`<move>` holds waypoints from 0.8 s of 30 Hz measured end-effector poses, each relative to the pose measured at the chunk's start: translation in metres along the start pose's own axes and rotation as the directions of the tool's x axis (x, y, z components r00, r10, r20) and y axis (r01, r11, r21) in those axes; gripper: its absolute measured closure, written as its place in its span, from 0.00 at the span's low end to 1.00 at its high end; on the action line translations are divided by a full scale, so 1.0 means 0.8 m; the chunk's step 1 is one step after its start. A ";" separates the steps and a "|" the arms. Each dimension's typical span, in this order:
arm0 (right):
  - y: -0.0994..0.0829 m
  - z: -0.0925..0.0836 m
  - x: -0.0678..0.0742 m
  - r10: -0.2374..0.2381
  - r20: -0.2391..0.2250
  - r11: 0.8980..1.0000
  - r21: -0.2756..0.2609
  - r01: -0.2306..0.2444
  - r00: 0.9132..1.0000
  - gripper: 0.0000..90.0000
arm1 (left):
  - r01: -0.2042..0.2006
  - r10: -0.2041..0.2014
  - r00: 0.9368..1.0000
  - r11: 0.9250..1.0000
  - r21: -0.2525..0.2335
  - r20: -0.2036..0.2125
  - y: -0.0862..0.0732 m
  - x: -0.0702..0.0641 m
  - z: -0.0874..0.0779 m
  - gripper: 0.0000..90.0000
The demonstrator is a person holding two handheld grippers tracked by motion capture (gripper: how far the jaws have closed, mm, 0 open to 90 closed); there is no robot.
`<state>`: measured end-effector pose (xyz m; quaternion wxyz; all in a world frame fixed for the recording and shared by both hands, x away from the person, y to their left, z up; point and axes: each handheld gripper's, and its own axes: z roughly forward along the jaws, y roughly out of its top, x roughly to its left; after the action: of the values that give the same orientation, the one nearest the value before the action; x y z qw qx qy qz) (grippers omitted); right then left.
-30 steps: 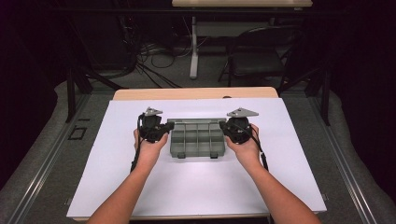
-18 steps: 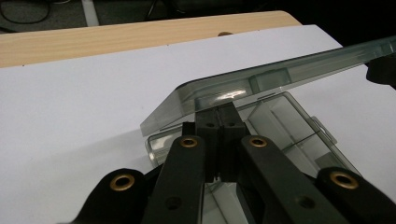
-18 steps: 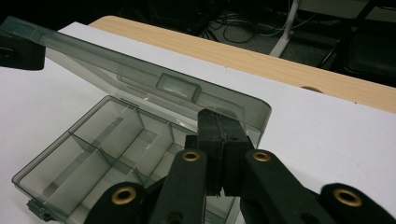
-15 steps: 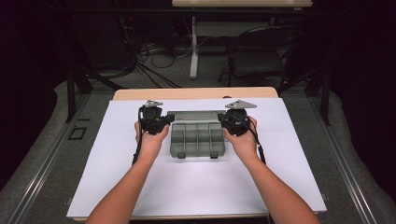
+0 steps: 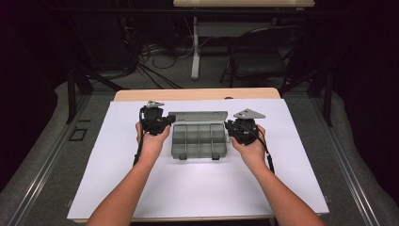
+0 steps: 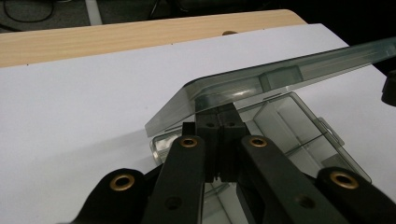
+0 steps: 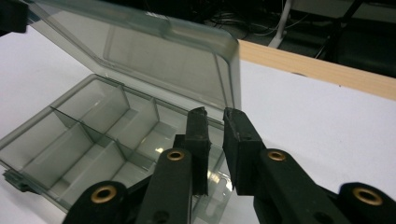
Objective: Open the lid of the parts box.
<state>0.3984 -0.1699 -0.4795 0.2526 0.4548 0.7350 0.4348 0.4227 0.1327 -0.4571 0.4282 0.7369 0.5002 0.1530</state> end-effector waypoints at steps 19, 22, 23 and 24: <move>-0.021 0.067 -0.030 -0.022 -0.027 0.999 0.025 0.022 0.999 0.73 | 0.001 -0.001 1.000 1.000 0.004 -0.003 0.002 0.003 0.004 1.00; -0.021 0.073 -0.033 -0.027 -0.033 0.999 0.024 0.028 0.999 0.72 | 0.000 0.000 1.000 1.000 0.005 -0.003 0.003 0.003 0.004 1.00; -0.021 0.074 -0.033 -0.033 -0.036 0.999 0.026 0.034 0.999 0.72 | 0.000 0.000 1.000 1.000 0.005 -0.003 0.003 0.003 0.004 1.00; -0.020 0.076 -0.033 -0.036 -0.039 0.999 0.025 0.037 0.999 0.72 | 0.001 -0.001 1.000 1.000 0.005 -0.003 0.003 0.004 0.004 1.00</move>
<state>0.4494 -0.1717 -0.5241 0.2406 0.4360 0.7535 0.4292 0.4277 0.1331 -0.4579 0.4254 0.7376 0.5017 0.1528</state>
